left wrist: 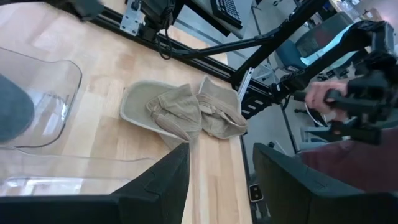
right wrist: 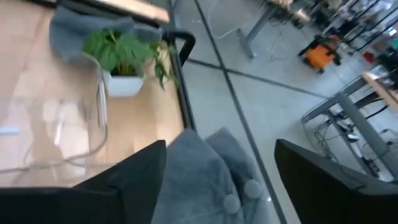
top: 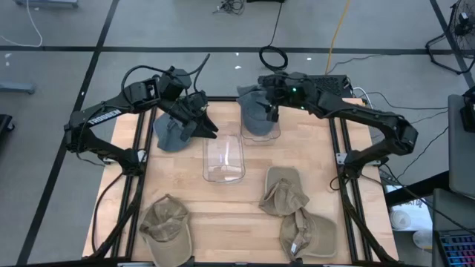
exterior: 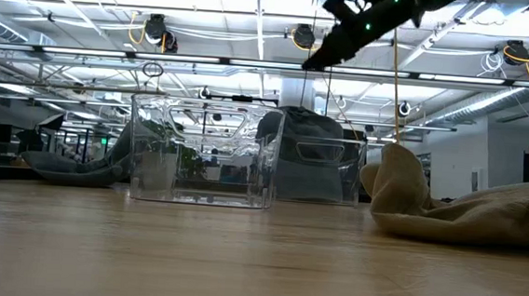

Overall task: Pick & Place hat
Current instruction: Put the ash blue cap into the right transparent bin

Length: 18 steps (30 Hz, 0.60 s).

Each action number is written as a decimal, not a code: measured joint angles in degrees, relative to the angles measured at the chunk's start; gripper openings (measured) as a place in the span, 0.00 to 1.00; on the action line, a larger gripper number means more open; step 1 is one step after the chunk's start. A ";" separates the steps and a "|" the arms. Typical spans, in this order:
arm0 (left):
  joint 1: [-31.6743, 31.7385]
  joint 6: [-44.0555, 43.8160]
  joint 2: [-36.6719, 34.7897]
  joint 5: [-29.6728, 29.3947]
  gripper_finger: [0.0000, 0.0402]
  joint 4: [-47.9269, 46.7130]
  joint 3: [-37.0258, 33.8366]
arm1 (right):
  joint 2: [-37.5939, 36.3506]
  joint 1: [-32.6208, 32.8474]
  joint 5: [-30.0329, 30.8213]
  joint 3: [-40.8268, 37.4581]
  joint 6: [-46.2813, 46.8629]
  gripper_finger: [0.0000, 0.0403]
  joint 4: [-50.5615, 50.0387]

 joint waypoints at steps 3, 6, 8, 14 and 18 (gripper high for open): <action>0.00 0.07 0.00 -0.04 0.46 -0.03 0.00 | -2.61 1.62 1.02 0.00 2.10 0.75 -0.45; 0.00 0.11 0.00 -0.04 0.46 -0.19 0.00 | -5.10 3.33 1.06 0.00 5.03 0.75 -0.09; 0.00 0.11 0.00 -0.06 0.46 -0.35 0.00 | -6.50 4.52 1.03 0.00 7.52 0.75 -0.18; 0.00 1.77 0.00 -0.63 0.46 -0.35 0.00 | -10.13 8.75 1.03 0.00 14.64 0.74 -0.38; 0.00 2.98 0.00 -0.65 0.46 -0.35 0.00 | -11.26 11.83 0.99 0.00 20.54 0.74 0.24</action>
